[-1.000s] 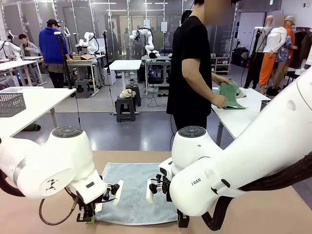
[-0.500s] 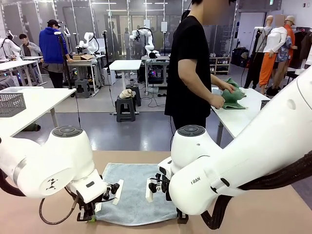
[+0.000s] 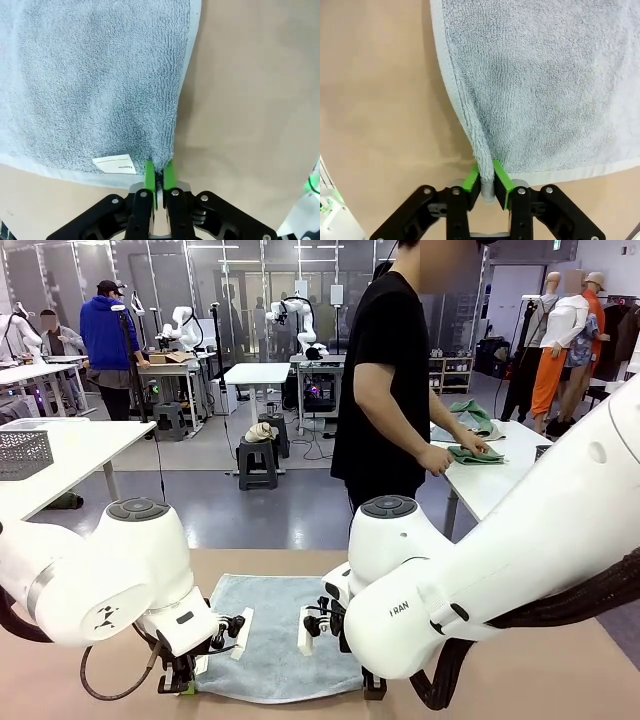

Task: Fold the towels and place them in the basket.
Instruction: When a person lays out a Towel with hook on the table, fold it in half twice.

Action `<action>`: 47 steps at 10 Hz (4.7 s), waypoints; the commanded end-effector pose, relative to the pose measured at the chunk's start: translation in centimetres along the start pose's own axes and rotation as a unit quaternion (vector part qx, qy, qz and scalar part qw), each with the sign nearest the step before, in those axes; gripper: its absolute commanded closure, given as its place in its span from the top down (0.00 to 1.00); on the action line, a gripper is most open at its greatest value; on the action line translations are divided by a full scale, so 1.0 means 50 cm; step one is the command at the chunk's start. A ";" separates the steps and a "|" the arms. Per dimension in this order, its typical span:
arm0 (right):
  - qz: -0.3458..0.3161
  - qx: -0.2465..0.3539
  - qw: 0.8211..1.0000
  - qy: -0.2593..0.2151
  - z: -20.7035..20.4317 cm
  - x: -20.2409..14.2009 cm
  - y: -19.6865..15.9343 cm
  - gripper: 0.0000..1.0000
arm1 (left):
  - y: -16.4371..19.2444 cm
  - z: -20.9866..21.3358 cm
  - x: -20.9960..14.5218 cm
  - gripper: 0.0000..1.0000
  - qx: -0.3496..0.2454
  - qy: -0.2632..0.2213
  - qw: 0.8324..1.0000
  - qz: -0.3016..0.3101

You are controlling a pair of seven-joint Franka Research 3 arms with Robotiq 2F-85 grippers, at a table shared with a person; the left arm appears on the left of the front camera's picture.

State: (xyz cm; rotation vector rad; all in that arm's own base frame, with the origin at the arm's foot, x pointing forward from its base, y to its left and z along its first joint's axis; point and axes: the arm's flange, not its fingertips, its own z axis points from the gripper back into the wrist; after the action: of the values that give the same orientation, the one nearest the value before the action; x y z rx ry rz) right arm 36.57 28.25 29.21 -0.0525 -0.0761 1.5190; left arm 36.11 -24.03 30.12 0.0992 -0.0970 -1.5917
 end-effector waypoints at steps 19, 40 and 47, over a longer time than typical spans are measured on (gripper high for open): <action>0.042 0.004 0.999 -0.008 0.058 -0.009 -0.021 0.07 | -0.018 0.095 -0.005 0.07 0.005 0.000 1.000 0.009; 0.102 0.016 0.994 -0.043 0.131 0.019 -0.261 0.07 | 0.257 0.121 0.010 0.07 -0.067 -0.011 0.997 -0.037; 0.065 0.016 0.997 -0.038 0.096 0.004 -0.390 0.07 | 0.402 0.082 0.008 0.07 -0.070 0.011 0.997 0.024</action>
State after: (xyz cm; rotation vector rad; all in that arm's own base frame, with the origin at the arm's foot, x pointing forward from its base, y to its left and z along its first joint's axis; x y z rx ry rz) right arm 54.75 27.14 35.41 0.0288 -0.1264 1.6563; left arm 54.75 -24.54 36.46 -0.0043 -0.0060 -1.5617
